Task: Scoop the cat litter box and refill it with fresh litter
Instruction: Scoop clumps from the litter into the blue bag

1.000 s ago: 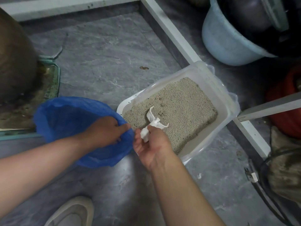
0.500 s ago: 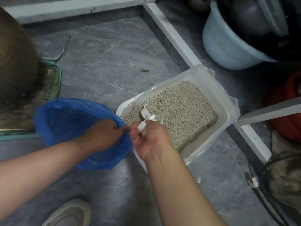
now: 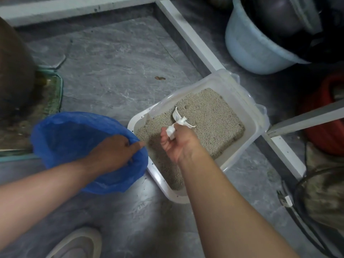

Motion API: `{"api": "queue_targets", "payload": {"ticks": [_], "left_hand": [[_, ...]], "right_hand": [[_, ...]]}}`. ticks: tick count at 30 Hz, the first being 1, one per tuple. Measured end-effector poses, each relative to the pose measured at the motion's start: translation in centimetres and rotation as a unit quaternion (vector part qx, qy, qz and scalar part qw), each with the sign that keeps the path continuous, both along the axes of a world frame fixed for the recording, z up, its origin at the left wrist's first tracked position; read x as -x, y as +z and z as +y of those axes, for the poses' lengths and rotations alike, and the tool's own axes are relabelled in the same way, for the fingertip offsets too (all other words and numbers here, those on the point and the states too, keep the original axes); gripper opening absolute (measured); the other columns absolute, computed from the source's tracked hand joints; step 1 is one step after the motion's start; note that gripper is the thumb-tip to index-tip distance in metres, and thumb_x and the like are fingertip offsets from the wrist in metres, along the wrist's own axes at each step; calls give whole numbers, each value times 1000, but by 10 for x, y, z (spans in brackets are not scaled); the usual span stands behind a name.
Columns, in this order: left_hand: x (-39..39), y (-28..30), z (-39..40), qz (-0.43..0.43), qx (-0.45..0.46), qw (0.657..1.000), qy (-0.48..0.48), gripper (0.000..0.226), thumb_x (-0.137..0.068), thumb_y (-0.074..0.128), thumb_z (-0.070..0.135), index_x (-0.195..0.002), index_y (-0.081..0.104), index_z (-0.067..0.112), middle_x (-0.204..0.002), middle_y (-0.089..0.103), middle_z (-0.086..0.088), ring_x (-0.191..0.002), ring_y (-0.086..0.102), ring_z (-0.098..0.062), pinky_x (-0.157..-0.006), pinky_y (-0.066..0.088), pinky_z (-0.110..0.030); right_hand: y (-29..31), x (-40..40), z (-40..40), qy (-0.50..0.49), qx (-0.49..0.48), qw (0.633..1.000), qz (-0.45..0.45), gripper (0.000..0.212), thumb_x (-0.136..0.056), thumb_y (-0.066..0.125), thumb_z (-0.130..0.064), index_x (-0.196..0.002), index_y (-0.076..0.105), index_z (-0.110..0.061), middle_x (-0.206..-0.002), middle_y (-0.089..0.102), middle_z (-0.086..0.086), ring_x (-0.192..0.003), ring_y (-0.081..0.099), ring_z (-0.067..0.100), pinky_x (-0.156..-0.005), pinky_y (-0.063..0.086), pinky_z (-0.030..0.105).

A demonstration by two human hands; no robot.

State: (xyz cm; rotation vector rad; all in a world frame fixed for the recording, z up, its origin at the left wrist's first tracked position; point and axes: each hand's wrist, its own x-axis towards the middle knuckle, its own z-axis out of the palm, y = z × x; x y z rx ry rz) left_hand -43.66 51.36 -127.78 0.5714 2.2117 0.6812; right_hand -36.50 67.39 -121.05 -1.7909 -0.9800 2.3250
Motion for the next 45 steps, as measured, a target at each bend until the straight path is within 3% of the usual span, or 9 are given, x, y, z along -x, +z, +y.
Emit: {"api": "queue_targets", "payload": {"ticks": [11, 14, 16, 18, 21, 28, 32, 36, 45], "left_hand": [[-2, 1, -1, 36, 10, 999, -7, 65, -94, 45, 64, -66, 66, 10, -57, 67, 0, -58, 64, -11, -60, 50, -31], [4, -1, 0, -14, 7, 1000, 15, 63, -91, 50, 66, -73, 71, 9, -63, 71, 0, -62, 69, -14, -70, 59, -39], [5, -1, 1, -28, 2, 999, 18, 61, -91, 52, 65, -72, 73, 11, -63, 72, 1, -63, 70, -13, -70, 59, -37], [5, 0, 1, -32, 1, 999, 16, 59, -92, 52, 63, -71, 73, 12, -62, 72, 3, -61, 69, -10, -67, 56, -32], [4, 3, 0, -33, -1, 999, 11, 58, -92, 53, 62, -70, 73, 12, -60, 72, 5, -55, 67, -6, -63, 53, -28], [6, 11, 3, -35, 10, 999, 6, 53, -93, 55, 58, -67, 71, 15, -57, 70, 11, -50, 64, 0, -54, 42, -19], [3, 10, 1, -72, -14, 997, 26, 50, -93, 56, 56, -74, 73, 14, -64, 74, 6, -57, 69, -7, -63, 53, -26], [3, 10, 2, -67, -13, 997, 26, 50, -94, 56, 55, -78, 74, 12, -66, 75, 5, -61, 72, -10, -75, 59, -34], [-1, 7, 2, -32, 0, 999, 25, 54, -94, 53, 58, -78, 73, 10, -64, 74, 6, -56, 69, -6, -67, 54, -27]], "right_hand": [[-11, 15, 25, -68, 47, 994, 68, 24, -108, 38, -20, -127, 49, -11, -101, 64, 25, -68, 69, 29, -71, 63, 43], [-18, 12, 29, -88, 77, 988, 98, 21, -108, 34, -17, -115, 51, -7, -121, 63, 26, -101, 68, 35, -91, 55, 50], [-23, 11, 33, -112, 83, 984, 109, 24, -106, 35, -10, -119, 55, -9, -111, 66, 24, -100, 67, 32, -84, 56, 46], [-30, 12, 35, -134, 64, 983, 111, 35, -101, 37, -5, -128, 58, -14, -83, 63, 13, -73, 60, 21, -67, 53, 37], [-39, 14, 31, -134, 13, 987, 84, 37, -100, 36, -6, -126, 59, -17, -68, 50, 2, -55, 45, 13, -53, 42, 28], [-40, -9, -4, -93, -30, 994, 47, 20, -97, 35, -7, -94, 54, -10, -62, 48, 2, -48, 42, 13, -48, 34, 29], [-31, -23, -19, -93, -35, 994, 47, 23, -90, 34, -4, -74, 48, -12, -51, 45, 0, -44, 38, 13, -49, 29, 28], [-33, -37, -33, -112, -43, 991, 55, 11, -89, 37, -8, -89, 48, -10, -54, 46, 1, -43, 40, 14, -46, 33, 25], [-41, -56, -55, -126, -152, 979, 51, 2, -102, 46, -14, -103, 48, -13, -60, 49, 3, -43, 42, 13, -43, 37, 24]]}}
